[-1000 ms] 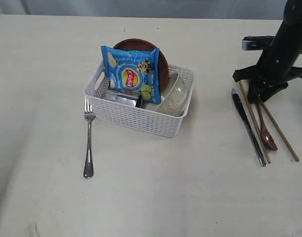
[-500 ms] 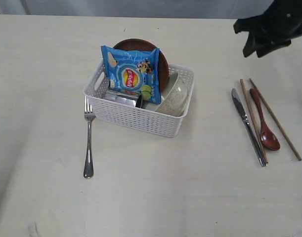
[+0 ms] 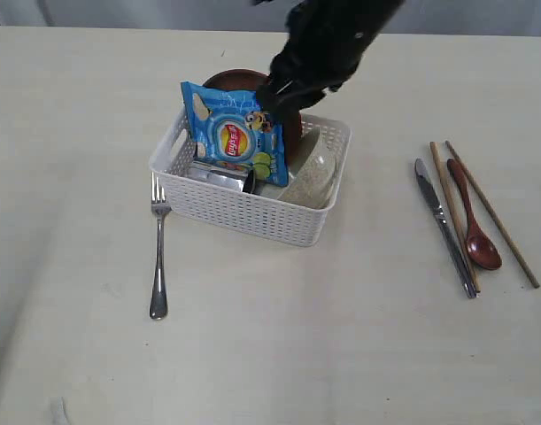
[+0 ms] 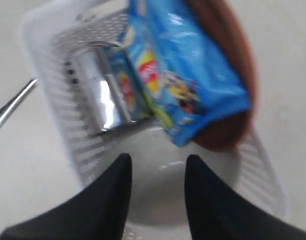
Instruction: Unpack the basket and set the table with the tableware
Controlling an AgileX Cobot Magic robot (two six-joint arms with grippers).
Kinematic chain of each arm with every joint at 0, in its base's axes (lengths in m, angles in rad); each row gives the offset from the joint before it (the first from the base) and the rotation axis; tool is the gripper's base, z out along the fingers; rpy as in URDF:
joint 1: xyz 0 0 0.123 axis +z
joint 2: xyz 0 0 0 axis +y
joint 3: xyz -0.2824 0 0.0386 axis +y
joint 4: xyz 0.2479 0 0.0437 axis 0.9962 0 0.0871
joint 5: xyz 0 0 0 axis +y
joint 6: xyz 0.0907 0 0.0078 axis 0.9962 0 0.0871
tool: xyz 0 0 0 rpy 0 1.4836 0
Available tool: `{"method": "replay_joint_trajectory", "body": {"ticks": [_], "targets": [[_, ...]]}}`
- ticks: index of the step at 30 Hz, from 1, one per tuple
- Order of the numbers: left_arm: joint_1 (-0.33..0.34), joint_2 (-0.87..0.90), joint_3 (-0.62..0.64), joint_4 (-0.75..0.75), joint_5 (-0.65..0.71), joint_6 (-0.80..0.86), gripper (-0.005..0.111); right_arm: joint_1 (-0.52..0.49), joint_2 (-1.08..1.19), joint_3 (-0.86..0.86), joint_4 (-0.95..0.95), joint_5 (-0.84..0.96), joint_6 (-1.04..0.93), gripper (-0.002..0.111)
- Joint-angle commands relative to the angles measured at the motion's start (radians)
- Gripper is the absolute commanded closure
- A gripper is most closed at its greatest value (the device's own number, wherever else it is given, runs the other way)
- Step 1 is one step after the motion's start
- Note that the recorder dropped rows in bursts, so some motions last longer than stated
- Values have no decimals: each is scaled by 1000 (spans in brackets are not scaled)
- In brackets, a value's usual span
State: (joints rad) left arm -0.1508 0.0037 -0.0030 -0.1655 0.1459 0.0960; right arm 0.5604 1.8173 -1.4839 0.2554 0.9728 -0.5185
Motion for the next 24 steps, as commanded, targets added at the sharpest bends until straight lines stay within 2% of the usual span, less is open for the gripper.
{"method": "replay_joint_trajectory", "body": {"ticks": [1, 6, 17, 24], "targets": [[-2, -4, 3, 4, -9, 1, 107, 142, 3, -4, -103, -25, -54, 73], [-2, -4, 3, -1, -8, 1, 107, 216, 48, -4, -196, -33, -54, 73], [-2, -4, 3, -1, -8, 1, 107, 220, 153, -4, -196, -22, -54, 73], [-2, -4, 3, -1, -8, 1, 107, 220, 140, -4, -191, -26, -43, 60]]}}
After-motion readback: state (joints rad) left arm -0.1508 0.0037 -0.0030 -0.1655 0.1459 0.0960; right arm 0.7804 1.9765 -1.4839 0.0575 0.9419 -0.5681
